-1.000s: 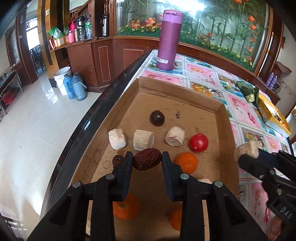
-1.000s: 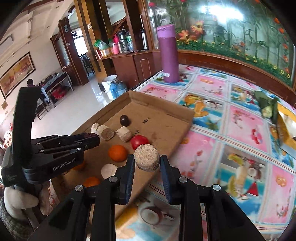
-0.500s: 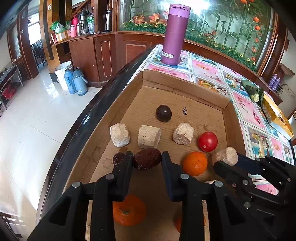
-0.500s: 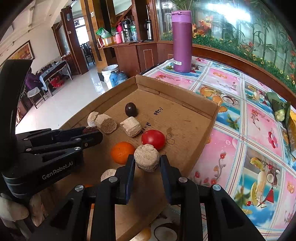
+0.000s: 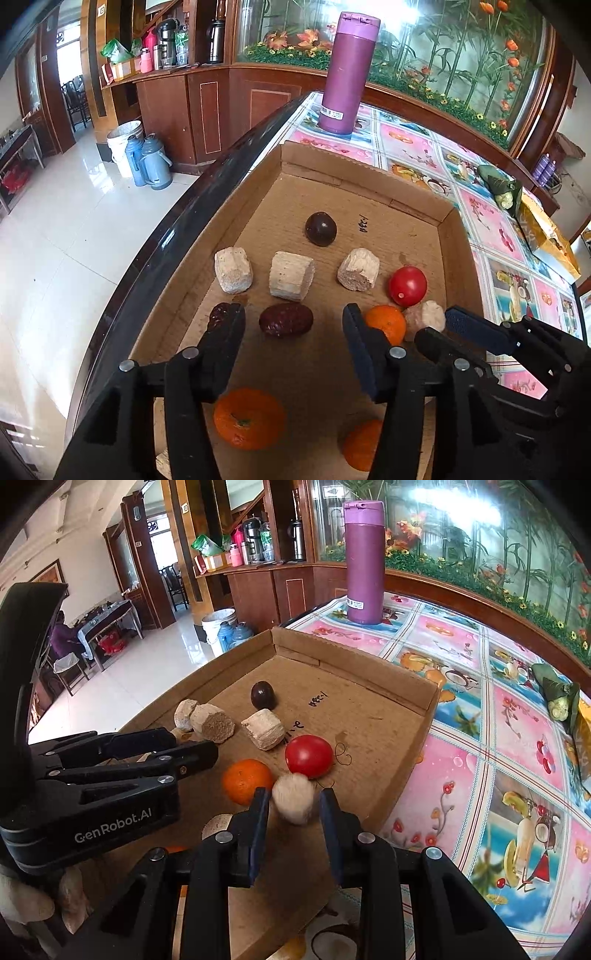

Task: Organize fruits

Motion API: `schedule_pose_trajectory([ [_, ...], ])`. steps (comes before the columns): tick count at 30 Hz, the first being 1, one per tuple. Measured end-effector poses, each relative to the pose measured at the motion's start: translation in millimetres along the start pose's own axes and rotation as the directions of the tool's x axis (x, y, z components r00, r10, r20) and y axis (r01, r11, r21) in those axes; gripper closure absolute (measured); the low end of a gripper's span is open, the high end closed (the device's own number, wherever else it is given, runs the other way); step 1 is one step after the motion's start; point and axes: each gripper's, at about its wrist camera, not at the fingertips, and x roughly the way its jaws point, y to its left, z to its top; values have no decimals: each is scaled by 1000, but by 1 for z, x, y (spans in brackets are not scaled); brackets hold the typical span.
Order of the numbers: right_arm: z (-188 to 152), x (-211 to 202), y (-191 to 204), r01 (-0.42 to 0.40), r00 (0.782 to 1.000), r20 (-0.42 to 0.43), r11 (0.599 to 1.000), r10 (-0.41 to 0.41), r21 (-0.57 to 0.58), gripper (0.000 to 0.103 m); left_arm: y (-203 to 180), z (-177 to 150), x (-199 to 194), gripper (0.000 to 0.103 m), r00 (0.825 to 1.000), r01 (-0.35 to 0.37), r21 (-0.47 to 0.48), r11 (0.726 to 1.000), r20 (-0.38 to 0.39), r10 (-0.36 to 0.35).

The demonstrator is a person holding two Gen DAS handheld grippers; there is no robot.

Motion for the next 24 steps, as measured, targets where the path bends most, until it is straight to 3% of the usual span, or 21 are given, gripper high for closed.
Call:
schedule_pose_trajectory([
  [2, 0, -4, 1, 6, 1000, 11, 1000, -6, -2, 65, 0, 0, -5, 49, 1000, 4, -3, 1000, 10, -4],
  [7, -2, -25, 0, 22, 999, 44, 1000, -22, 3, 64, -5, -4, -27, 47, 998, 6, -2, 1000, 55, -6],
  [11, -11, -44, -6, 42, 997, 65, 998, -45, 44, 54, -14, -13, -49, 38, 994, -20, 0, 1000, 111, 20],
  [14, -23, -60, -16, 45, 996, 75, 993, -53, 107, 52, -24, -23, -66, 30, 984, -77, -5, 997, 161, 77],
  [20, -48, -86, -31, 81, 991, 95, 979, -100, 186, 48, -38, -47, -99, 16, 941, -195, -52, 979, 271, 202],
  [24, -65, -99, -35, 95, 986, 115, 974, -121, 208, 45, -45, -60, -115, 12, 914, -241, -75, 968, 319, 253],
])
